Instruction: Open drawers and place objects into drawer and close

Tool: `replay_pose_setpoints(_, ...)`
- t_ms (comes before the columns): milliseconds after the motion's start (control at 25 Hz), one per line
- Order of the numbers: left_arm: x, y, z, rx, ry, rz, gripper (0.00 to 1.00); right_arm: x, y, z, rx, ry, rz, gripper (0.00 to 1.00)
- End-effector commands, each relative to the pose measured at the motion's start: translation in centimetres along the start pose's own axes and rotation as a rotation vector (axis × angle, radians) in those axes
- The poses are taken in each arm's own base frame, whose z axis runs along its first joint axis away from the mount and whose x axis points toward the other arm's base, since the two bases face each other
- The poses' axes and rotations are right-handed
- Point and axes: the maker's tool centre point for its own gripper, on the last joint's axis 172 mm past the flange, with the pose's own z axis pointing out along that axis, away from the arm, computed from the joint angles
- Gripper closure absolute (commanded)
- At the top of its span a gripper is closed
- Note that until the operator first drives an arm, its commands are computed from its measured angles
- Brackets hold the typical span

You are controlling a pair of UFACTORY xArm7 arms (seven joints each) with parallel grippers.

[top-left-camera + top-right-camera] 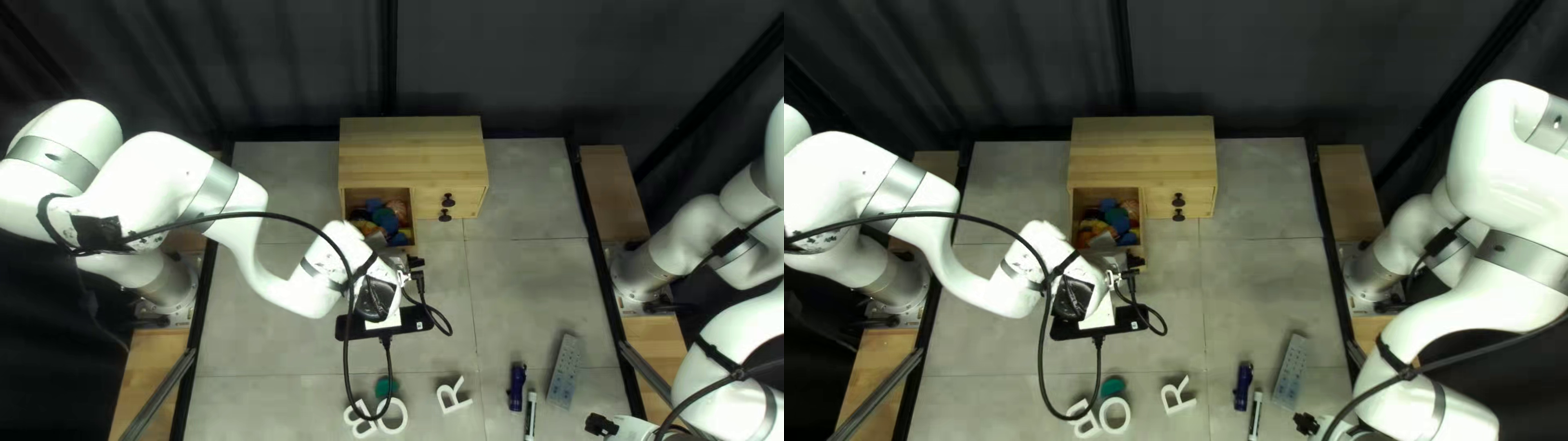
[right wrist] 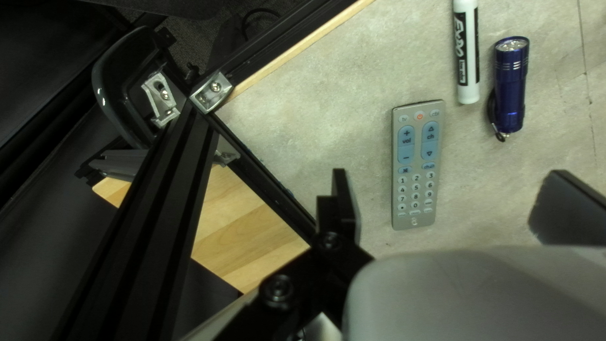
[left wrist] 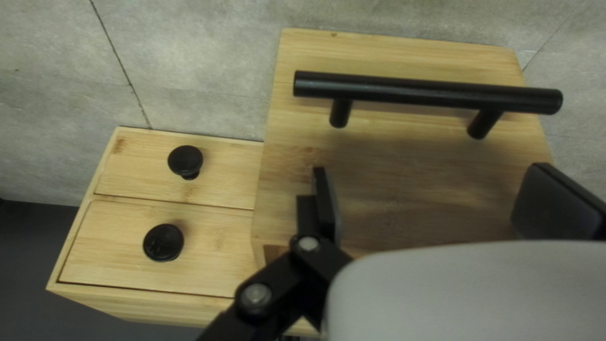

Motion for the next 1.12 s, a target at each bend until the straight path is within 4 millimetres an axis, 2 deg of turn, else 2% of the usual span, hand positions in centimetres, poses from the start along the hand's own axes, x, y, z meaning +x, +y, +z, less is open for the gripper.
replay_pose_setpoints(40, -0.30, 0.22, 0.08, -0.004, -0.010, 0.002, 0.00, 0.00, 0.00, 0.00, 0.000, 0.000, 0.000, 0.00)
replay_pose_setpoints(400, -0.88, -0.11, -0.68, -0.008, -0.022, 0.003, 0.00, 0.00, 0.00, 0.00, 0.000, 0.000, 0.000, 0.00)
replay_pose_setpoints(1120, -1.26, 0.21, -0.02, -0.001, -0.026, 0.004, 0.00, 0.00, 0.00, 0.00, 0.000, 0.000, 0.000, 0.00)
